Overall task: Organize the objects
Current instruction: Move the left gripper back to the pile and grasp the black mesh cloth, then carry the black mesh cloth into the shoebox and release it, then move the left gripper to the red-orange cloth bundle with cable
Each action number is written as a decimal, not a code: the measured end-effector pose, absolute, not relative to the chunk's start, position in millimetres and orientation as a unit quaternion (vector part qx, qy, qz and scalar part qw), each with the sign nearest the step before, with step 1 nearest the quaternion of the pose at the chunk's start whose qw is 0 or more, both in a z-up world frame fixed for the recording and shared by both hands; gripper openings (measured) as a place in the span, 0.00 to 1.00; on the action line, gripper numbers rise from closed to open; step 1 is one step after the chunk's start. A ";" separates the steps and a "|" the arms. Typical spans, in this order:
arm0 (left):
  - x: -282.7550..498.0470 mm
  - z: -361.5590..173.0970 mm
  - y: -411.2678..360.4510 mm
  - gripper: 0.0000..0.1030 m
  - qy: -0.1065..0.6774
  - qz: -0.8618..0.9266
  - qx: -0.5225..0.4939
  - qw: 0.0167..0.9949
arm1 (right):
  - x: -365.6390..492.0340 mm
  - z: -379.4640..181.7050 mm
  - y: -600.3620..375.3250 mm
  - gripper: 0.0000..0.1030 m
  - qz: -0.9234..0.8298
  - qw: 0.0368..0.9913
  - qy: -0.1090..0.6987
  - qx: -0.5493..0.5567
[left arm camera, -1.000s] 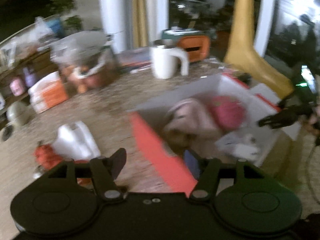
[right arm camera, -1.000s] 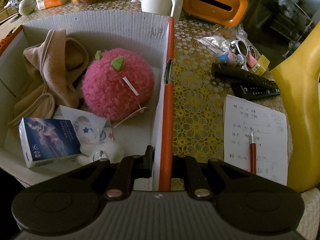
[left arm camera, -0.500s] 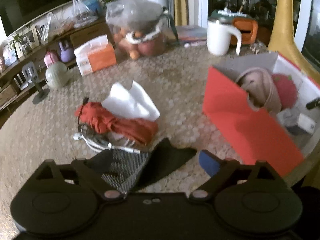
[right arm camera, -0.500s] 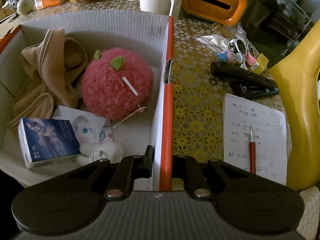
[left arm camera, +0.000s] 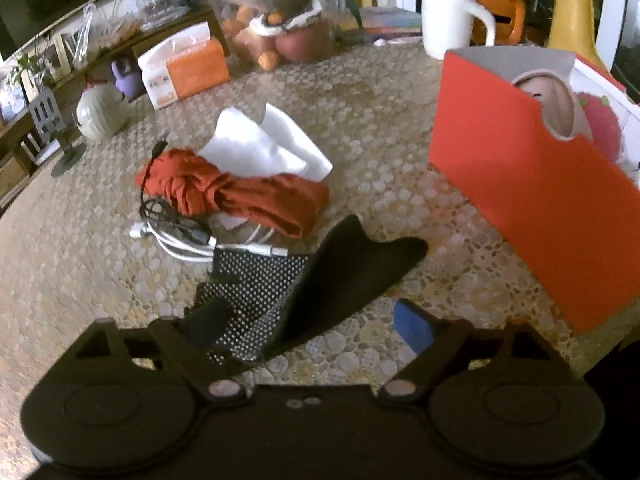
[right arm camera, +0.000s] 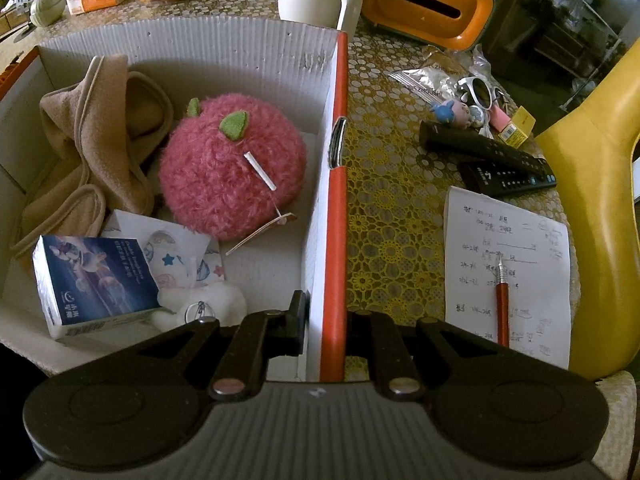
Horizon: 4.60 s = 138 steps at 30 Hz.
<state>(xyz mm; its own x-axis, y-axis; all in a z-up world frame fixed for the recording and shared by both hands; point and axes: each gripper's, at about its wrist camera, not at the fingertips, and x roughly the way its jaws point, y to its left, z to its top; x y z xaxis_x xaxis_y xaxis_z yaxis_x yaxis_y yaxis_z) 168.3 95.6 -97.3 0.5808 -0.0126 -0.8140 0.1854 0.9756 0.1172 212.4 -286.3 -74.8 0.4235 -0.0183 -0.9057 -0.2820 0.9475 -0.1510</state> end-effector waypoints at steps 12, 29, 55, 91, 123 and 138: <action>170.6 -104.3 98.2 0.42 0.461 -0.050 0.067 0.883 | 212.2 -75.8 -287.0 0.12 0.077 0.832 0.531 -0.140; 155.3 -51.9 87.6 0.02 0.422 -0.059 0.049 0.903 | 209.7 -76.1 -284.3 0.12 0.070 0.834 0.530 -0.135; 156.6 74.0 12.7 0.02 0.305 -0.175 0.032 0.936 | 206.0 -75.0 -266.5 0.12 0.082 0.838 0.524 -0.129; 210.0 -43.7 -138.0 0.02 0.403 -0.307 0.159 0.847 | 203.5 -77.2 -243.9 0.12 0.098 0.840 0.520 -0.123; 216.3 -51.2 -120.4 0.49 0.447 -0.290 0.130 0.836 | 201.5 -77.8 -244.5 0.12 0.090 0.839 0.525 -0.115; 191.6 3.1 -67.4 0.78 0.360 -0.225 0.077 0.902 | 202.6 -78.4 -243.3 0.12 0.084 0.836 0.529 -0.119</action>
